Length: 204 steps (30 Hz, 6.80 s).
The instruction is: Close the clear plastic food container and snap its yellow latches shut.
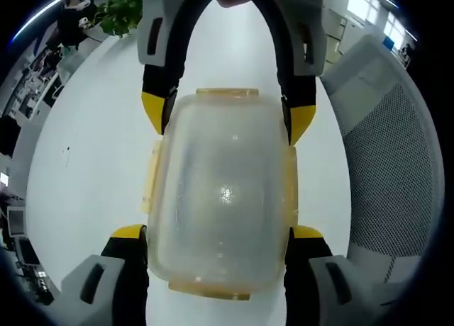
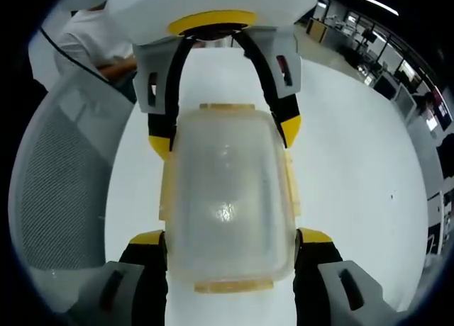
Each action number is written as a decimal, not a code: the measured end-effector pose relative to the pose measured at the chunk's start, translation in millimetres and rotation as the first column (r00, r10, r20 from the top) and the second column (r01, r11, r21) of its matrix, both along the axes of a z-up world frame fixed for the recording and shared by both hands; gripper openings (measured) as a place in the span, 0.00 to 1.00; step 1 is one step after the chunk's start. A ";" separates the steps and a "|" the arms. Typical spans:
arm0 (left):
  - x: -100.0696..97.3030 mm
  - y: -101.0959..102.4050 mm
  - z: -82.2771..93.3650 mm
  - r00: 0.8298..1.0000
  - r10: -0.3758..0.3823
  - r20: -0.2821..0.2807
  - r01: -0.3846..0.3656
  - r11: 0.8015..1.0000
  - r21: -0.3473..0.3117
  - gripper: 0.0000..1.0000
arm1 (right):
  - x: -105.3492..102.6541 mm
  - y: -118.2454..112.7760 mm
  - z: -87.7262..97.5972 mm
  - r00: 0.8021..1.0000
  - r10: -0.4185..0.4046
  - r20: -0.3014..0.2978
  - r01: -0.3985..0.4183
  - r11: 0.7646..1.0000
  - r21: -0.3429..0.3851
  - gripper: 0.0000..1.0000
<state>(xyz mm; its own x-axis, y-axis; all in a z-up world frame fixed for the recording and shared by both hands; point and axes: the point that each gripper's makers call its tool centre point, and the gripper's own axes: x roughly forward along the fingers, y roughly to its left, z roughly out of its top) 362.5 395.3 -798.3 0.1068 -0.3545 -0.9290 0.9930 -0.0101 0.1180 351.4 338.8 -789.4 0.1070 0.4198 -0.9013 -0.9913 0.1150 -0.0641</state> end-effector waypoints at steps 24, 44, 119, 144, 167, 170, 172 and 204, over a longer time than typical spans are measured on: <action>28.3 -4.4 -2.6 0.999 -0.031 0.007 0.031 0.999 -0.016 0.79 | 26.2 -3.1 -1.9 0.999 -0.038 -0.001 0.038 0.999 -0.011 0.73; 56.0 -10.4 -2.1 1.000 -0.026 0.016 0.026 0.999 -0.025 0.79 | 52.7 -8.9 -1.5 0.999 -0.037 -0.001 0.037 0.999 -0.022 0.73; 110.1 -27.7 33.4 0.983 0.179 -0.025 -0.168 0.857 -0.488 0.87 | 102.4 -16.6 17.2 0.972 -0.232 0.036 0.203 0.911 0.359 0.71; 109.7 5.0 40.7 0.892 0.432 -0.135 -0.408 0.638 -0.653 0.84 | 91.8 -20.2 39.6 0.823 -0.568 -0.028 0.456 0.630 0.629 0.72; 92.5 34.5 44.1 0.827 0.531 -0.185 -0.499 0.540 -0.678 0.83 | 88.5 -60.6 58.4 0.739 -0.672 -0.053 0.532 0.532 0.659 0.71; 89.6 39.3 44.3 0.817 0.545 -0.188 -0.508 0.527 -0.681 0.82 | 84.2 -65.0 59.1 0.731 -0.680 -0.055 0.538 0.524 0.660 0.70; 87.4 43.6 45.5 0.807 0.558 -0.194 -0.520 0.514 -0.683 0.82 | 78.8 -68.9 59.7 0.725 -0.687 -0.055 0.543 0.521 0.659 0.70; 38.3 98.4 75.3 0.661 0.695 -0.282 -0.611 0.281 -0.740 0.77 | -1.0 -131.8 87.9 0.577 -0.801 -0.157 0.629 0.314 0.711 0.68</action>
<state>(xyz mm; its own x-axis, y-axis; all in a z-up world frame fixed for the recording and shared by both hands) 400.8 493.6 -723.1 0.6909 -0.6403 -0.3357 0.6116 0.7652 -0.2008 350.4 207.0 -701.5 0.7951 0.5050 -0.3358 -0.4665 0.8631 0.1934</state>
